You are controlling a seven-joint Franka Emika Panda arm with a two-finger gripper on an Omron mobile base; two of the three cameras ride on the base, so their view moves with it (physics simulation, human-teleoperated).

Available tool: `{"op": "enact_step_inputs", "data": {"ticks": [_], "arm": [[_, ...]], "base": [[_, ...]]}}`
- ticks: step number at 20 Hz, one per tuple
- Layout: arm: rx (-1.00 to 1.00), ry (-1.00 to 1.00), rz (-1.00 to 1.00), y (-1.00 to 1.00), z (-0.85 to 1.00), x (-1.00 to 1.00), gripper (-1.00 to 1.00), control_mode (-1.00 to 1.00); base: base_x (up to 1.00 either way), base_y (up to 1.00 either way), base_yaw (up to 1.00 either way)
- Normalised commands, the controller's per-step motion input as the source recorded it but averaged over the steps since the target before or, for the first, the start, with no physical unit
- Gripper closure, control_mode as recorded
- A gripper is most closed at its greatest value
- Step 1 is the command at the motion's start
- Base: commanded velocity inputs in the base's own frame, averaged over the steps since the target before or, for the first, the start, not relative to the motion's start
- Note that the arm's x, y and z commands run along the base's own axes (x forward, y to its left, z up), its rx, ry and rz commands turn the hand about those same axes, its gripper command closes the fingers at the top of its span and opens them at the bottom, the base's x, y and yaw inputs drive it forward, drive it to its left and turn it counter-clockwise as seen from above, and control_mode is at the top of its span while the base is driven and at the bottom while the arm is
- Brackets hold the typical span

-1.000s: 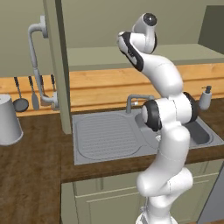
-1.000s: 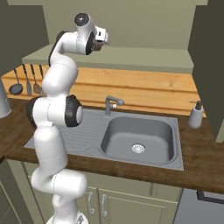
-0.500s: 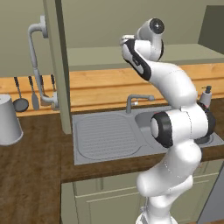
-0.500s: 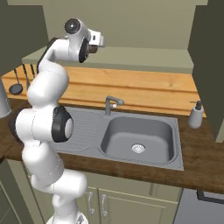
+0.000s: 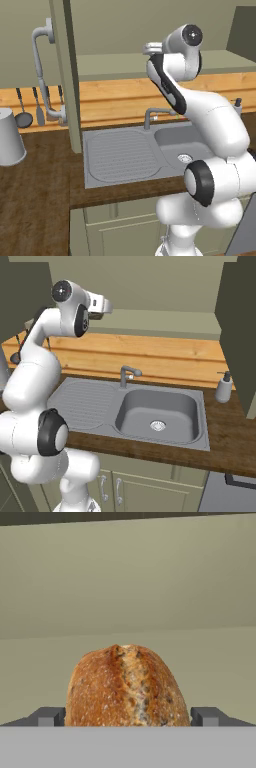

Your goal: Open the cabinet, pick up the bread from the cabinet and place it in the basket. Then move the basket to the dining counter.

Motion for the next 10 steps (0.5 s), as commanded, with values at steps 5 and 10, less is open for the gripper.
{"op": "enact_step_inputs", "data": {"ticks": [5, 10], "arm": [[0.0, 0.0, -0.09, 0.0, 0.28, -1.0, 1.0, -1.0], [0.02, -0.01, -0.02, -0.1, -0.21, -1.0, 1.0, -1.0]], "base": [[0.0, 0.0, 0.0], [0.0, 0.0, 0.0]]}}
